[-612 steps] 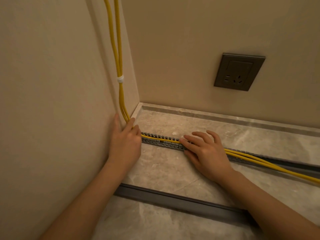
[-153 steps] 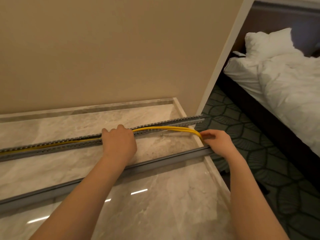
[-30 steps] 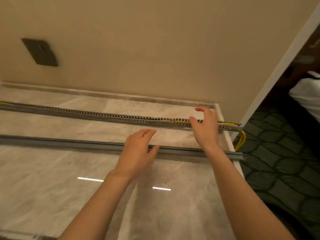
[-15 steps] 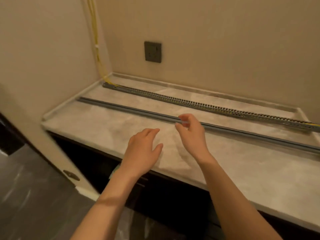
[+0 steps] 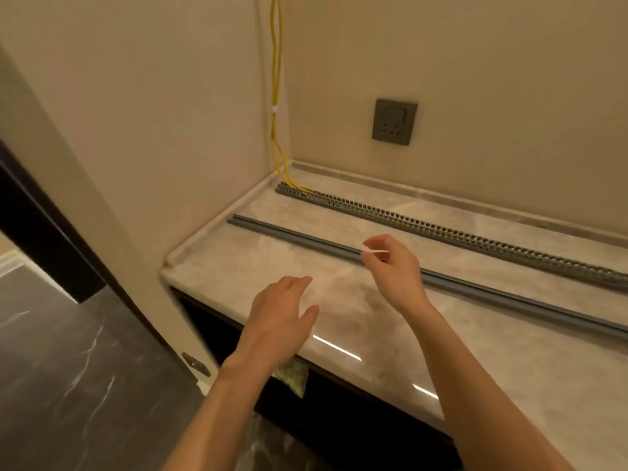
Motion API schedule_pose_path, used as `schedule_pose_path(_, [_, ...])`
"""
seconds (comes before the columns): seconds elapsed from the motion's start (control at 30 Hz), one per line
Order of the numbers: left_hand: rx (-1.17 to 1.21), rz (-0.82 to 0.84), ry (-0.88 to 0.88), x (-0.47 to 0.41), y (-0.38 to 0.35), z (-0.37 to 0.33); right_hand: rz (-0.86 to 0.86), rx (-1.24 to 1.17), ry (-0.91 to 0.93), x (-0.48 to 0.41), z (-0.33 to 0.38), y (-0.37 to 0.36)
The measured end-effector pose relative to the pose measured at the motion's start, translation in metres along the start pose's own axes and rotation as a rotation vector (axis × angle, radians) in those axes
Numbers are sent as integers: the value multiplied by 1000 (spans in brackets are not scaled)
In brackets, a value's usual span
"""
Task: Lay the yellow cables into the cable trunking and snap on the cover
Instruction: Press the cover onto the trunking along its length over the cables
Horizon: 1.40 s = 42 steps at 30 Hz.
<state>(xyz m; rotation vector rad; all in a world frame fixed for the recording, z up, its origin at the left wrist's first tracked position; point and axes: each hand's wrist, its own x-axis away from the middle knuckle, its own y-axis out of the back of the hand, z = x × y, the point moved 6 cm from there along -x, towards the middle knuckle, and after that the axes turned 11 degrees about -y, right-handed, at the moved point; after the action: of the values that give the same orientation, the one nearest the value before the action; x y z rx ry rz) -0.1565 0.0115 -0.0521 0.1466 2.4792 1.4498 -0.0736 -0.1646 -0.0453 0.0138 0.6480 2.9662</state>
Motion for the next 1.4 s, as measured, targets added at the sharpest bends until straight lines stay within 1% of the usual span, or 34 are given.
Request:
schedule_pose_path(0.13, [-41, -5, -10, -60, 19, 43, 20, 85, 2, -62, 5, -39])
schedule_pose_path(0.27, [-96, 2, -14, -107, 30, 77, 21, 287, 40, -117, 14, -65])
schedule_pose_path(0.43, [-109, 34, 15, -158, 30, 122, 76, 477, 54, -167, 15, -106])
schedule_pose_path(0.63, [-151, -59, 36, -218, 33, 165, 26, 669, 77, -207, 17, -145])
schedule_pose_path(0.7, [-201, -80, -47, -238, 37, 171, 10, 688, 53, -216, 19, -157])
schedule_pose_path(0.8, [-285, -91, -229, -269, 42, 172, -11, 734, 43, -226, 21, -172])
schedule_pose_path(0.87, [-327, -77, -332, -293, 44, 173, -20, 680, 63, -230, 29, -182])
schedule_pose_path(0.93, [-356, -32, -393, -315, 41, 175, -14, 632, 89, -235, 36, -193])
schedule_pose_path(1.0, [-371, 25, -387, -326, 33, 181, 0, 659, 88, -238, 36, -203])
schedule_pose_path(1.1, [-408, 54, -353, -327, 19, 188, -30, 810, 50, -240, 24, -208])
schedule_pose_path(1.17, [-415, 31, -327, -325, 15, 193, -79, 878, 46, -241, 18, -206])
schedule_pose_path(1.27, [-432, -9, -331, -321, 17, 200, -141, 908, 54, -240, 17, -204])
schedule_pose_path(1.4, [-408, -69, -316, -315, 21, 212, -139, 917, 75, -238, 13, -205])
